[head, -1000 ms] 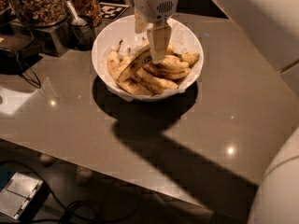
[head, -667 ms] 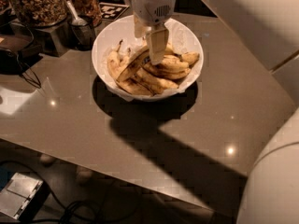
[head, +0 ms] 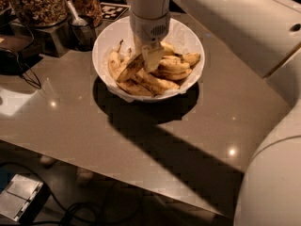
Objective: Pick banana from white bowl
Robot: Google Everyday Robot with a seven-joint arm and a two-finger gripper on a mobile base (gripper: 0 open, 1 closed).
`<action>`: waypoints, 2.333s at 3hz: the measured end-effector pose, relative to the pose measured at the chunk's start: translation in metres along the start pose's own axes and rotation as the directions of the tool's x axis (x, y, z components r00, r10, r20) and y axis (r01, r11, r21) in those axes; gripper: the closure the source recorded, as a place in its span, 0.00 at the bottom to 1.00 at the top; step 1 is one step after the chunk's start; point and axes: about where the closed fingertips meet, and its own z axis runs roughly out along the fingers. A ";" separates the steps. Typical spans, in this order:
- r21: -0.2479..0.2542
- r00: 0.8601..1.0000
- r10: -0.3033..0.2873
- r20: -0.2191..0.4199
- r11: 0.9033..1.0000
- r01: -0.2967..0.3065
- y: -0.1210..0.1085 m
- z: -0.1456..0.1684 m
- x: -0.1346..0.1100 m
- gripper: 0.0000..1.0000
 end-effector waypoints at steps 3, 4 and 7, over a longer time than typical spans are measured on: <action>0.086 0.999 0.044 -0.007 0.995 -0.043 0.000 -0.033 0.002 1.00; 0.128 0.996 0.086 0.011 0.988 -0.087 0.014 -0.065 0.003 1.00; 0.163 0.973 0.121 0.198 0.975 -0.154 0.094 -0.114 -0.018 1.00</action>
Offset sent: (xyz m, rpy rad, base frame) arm 0.0026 0.0016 0.0036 0.0143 -0.0223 -0.0033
